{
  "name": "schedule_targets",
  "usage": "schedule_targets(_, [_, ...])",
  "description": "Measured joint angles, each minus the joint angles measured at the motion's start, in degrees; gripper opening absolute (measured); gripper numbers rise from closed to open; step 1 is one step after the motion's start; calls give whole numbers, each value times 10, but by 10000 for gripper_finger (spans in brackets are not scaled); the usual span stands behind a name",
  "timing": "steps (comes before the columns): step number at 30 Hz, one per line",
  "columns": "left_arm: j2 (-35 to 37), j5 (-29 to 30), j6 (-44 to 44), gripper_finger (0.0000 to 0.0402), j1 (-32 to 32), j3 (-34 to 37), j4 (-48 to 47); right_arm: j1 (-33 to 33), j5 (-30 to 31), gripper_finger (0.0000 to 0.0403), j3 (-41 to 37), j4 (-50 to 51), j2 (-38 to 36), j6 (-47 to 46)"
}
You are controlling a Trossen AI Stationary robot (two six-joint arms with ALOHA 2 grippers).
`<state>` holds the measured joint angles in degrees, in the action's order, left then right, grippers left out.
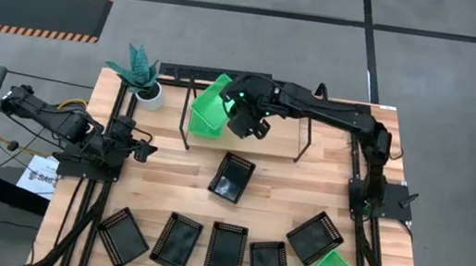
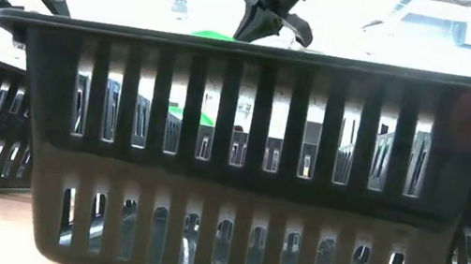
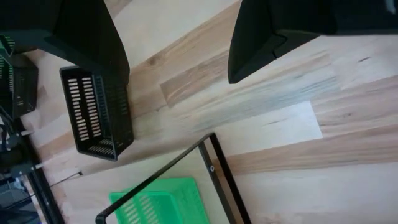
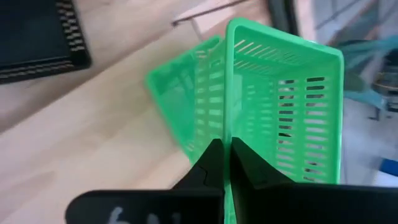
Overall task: Stack baskets on shelf by color
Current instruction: Stack the left green bin on top of the green bin on the shelf
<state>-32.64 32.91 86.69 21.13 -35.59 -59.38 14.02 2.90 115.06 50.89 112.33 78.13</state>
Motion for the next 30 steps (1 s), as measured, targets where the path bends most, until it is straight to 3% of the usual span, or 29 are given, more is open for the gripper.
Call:
schedule_targets(9, [0, 68, -13, 261, 0, 0, 12, 22, -1, 18, 0, 1, 0, -24])
schedule_targets(15, [0, 68, -30, 261, 0, 0, 29, 49, -61, 18, 0, -1, 15, 60])
schedule_targets(19, [0, 70, -30, 261, 0, 0, 30, 59, -95, 25, -1, -20, 32, 70])
schedule_targets(30, [0, 68, -30, 261, 0, 0, 33, 45, -103, 39, -3, -51, 97, 111])
